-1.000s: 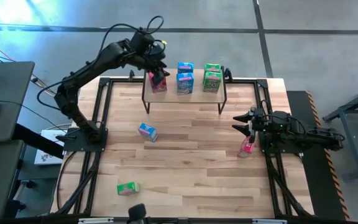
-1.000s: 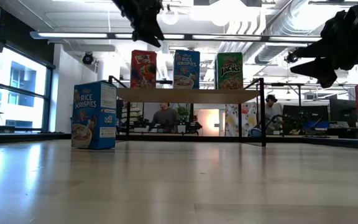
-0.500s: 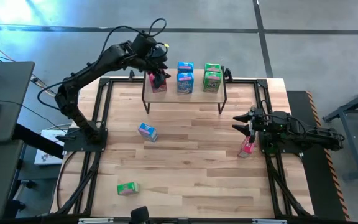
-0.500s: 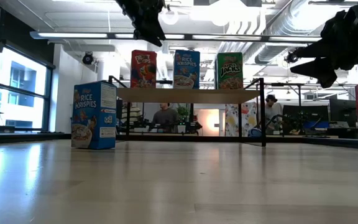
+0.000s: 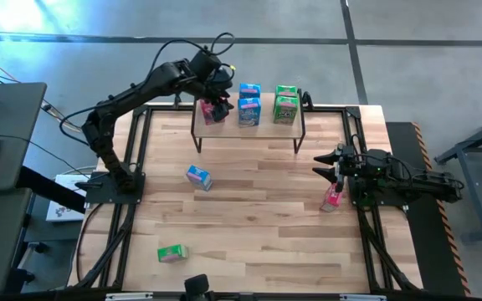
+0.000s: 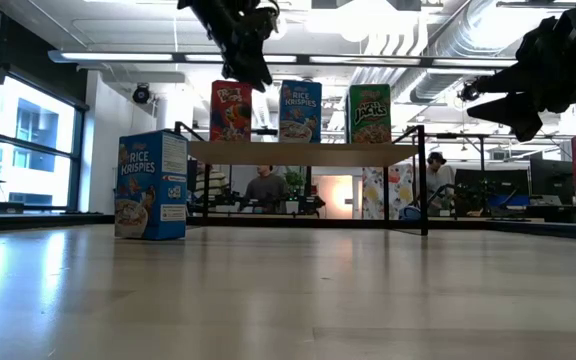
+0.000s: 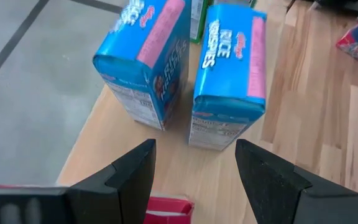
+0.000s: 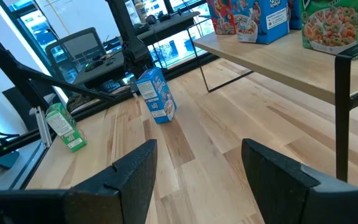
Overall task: Stack cereal on shelf
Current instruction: Put the red cereal box on the shelf aligned with the other red cereal box
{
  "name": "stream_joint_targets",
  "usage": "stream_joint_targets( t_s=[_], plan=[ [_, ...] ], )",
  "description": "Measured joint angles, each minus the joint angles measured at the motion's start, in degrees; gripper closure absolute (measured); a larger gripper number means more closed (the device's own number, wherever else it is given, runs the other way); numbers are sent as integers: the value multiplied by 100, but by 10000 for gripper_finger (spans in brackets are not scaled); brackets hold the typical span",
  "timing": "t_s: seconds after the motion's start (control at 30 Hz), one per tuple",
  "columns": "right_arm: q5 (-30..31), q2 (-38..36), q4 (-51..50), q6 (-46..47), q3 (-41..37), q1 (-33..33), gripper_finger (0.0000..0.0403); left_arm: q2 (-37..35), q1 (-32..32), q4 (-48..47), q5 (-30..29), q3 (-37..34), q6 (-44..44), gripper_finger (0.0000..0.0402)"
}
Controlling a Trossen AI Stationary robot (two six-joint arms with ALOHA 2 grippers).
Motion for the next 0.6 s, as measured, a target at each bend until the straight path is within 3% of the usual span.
stream_joint_targets(
  t_s=[0.6],
  plan=[
    [1, 0, -57, 0, 0, 0, 176, 1, -11, -220, -104, 0, -36, 188]
  ],
)
